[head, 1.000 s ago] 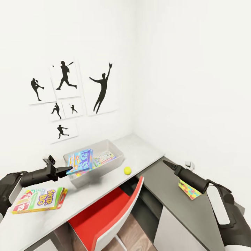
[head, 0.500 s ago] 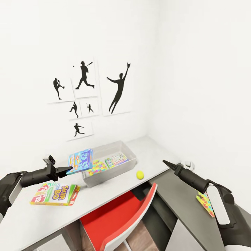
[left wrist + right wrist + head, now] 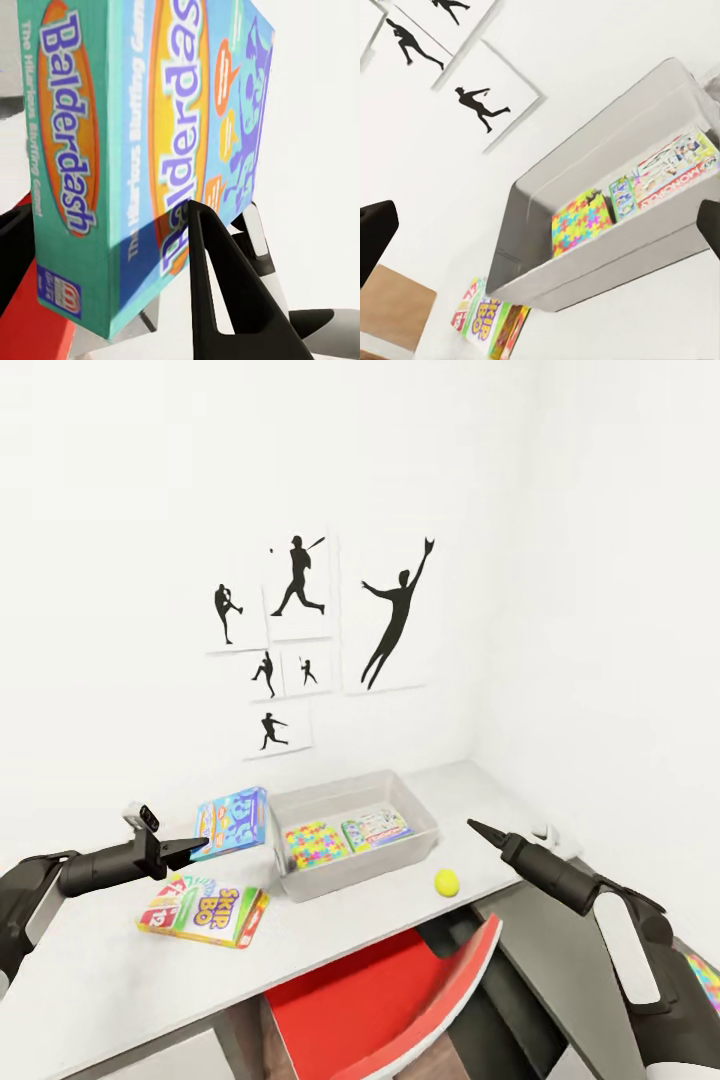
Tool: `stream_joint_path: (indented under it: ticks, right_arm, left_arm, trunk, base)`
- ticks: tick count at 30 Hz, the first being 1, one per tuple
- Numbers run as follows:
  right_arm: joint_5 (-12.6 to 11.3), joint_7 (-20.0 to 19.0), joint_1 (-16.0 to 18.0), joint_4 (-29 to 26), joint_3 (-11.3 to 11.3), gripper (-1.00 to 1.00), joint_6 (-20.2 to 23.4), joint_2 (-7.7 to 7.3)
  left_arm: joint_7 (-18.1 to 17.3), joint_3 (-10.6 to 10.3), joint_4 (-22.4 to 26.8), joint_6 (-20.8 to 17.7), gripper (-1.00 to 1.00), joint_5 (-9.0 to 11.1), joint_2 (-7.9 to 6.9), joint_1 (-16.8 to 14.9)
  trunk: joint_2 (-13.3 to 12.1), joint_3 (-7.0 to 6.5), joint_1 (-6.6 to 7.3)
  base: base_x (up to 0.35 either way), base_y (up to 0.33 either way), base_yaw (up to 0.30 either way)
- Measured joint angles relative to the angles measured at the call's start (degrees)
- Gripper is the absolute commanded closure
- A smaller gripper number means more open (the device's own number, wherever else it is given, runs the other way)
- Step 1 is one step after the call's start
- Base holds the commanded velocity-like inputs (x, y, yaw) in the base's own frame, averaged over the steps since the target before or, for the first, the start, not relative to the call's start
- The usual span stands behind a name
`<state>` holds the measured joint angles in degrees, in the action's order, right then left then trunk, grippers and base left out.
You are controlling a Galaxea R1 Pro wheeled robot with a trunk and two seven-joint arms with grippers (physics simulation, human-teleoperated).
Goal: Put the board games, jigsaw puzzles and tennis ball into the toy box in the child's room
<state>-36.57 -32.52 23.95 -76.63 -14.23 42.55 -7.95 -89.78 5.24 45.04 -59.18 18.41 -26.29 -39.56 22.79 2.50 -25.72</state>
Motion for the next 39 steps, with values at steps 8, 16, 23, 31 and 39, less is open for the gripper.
stream_joint_path:
  ticks: [8, 16, 23, 31, 39]
  right_arm:
    - [-0.3, 0.0, 0.0, 0.0, -0.2, -1.0, 0.0, -0.05]
    - [-0.4, 0.0, 0.0, 0.1, -0.3, -1.0, 0.0, -0.05]
    - [-0.3, 0.0, 0.0, 0.2, -0.3, -1.0, 0.0, -0.05]
    - [-0.1, -0.1, 0.0, 0.1, -0.3, -1.0, 0.0, -0.04]
    - [-0.1, -0.1, 0.0, 0.2, -0.3, -1.0, 0.0, -0.05]
  left_arm:
    - [0.0, 0.0, 0.0, 0.0, 1.0, 0.1, 0.02, 0.0]
    - [0.0, 0.0, 0.0, 0.0, 1.0, 0.1, 0.02, 0.0]
    - [0.0, 0.0, 0.0, 0.0, 1.0, 0.1, 0.02, 0.0]
    - [0.0, 0.0, 0.0, 0.0, 1.0, 0.1, 0.01, 0.0]
    - [0.0, 0.0, 0.0, 0.0, 1.0, 0.1, 0.02, 0.0]
  trunk:
    - [0.0, 0.0, -0.02]
    - [0.0, 0.0, -0.01]
    - [0.0, 0.0, -0.02]
    - [0.0, 0.0, -0.01]
    - [0.0, 0.01, -0.02]
  base:
    - [0.188, 0.0, 0.152]
    - [0.113, 0.0, 0.004]
    - [0.182, 0.0, 0.037]
    - [0.099, -0.03, 0.225]
    - [0.106, -0.088, 0.039]
